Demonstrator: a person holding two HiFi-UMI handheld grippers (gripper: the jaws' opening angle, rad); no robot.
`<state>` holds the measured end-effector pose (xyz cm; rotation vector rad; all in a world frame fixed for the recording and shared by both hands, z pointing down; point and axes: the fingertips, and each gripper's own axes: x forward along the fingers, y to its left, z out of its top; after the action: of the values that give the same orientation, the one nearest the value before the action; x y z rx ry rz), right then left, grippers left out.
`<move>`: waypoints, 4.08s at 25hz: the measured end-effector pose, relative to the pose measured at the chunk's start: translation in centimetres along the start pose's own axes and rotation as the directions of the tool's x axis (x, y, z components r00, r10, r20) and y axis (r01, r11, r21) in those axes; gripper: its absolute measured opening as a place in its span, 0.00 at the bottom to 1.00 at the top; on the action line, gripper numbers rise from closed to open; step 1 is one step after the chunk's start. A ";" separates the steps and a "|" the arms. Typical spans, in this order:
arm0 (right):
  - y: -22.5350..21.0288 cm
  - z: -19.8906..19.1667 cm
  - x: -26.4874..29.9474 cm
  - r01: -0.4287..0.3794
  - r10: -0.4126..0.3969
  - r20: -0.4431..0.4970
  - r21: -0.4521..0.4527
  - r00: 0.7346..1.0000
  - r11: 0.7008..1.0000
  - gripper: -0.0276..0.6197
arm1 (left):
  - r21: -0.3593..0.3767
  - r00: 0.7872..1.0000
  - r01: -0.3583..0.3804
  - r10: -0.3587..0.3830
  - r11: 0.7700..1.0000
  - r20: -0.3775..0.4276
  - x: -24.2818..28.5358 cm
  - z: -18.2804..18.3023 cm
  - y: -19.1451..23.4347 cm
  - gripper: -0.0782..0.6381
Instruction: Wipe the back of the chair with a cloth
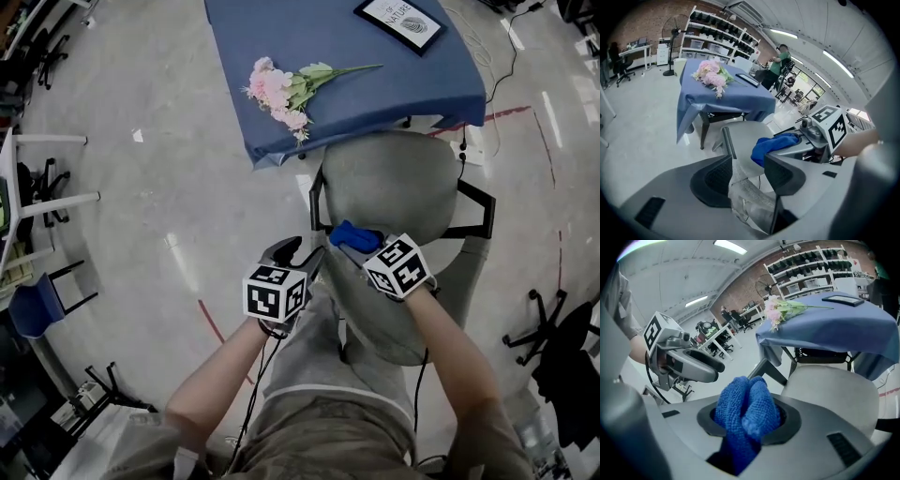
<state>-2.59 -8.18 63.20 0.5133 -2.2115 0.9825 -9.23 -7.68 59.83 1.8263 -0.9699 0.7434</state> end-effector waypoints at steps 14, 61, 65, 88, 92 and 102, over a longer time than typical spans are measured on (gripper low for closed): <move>-0.2 -7.8 7.0 -0.134 0.136 -0.199 0.023 0.971 0.991 0.28 | -0.030 0.992 -0.028 0.025 0.999 -0.121 5.6 -3.4 1.9 0.39; 5.9 -9.6 1.5 -0.230 0.203 -0.394 -0.021 0.897 0.973 0.25 | -0.059 0.998 -0.029 0.026 0.998 -0.062 6.4 -3.5 2.7 0.32; 5.7 -7.8 2.0 -0.212 0.182 -0.330 -0.058 0.926 0.975 0.25 | -0.057 0.997 -0.028 0.024 0.998 -0.070 6.4 -3.5 2.7 0.32; -16.8 -22.9 -18.7 0.058 -0.427 -0.749 -0.465 0.506 0.883 0.24 | -0.047 0.996 -0.045 0.042 0.998 -0.076 6.6 -3.5 2.7 0.33; -11.0 -25.5 -16.9 -0.005 -0.235 -0.812 -0.281 0.535 0.960 0.24 | -0.045 0.997 -0.049 0.046 0.998 -0.059 6.6 -3.5 2.7 0.33; 7.8 -13.4 -5.1 -0.283 0.259 -0.483 0.023 0.836 0.959 0.24 | -0.039 0.997 -0.045 0.042 0.998 -0.067 6.7 -3.5 2.9 0.33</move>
<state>1.94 7.48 62.46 -0.0806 -1.8689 1.0602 -8.63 -7.33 67.92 1.7396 -0.9778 0.8004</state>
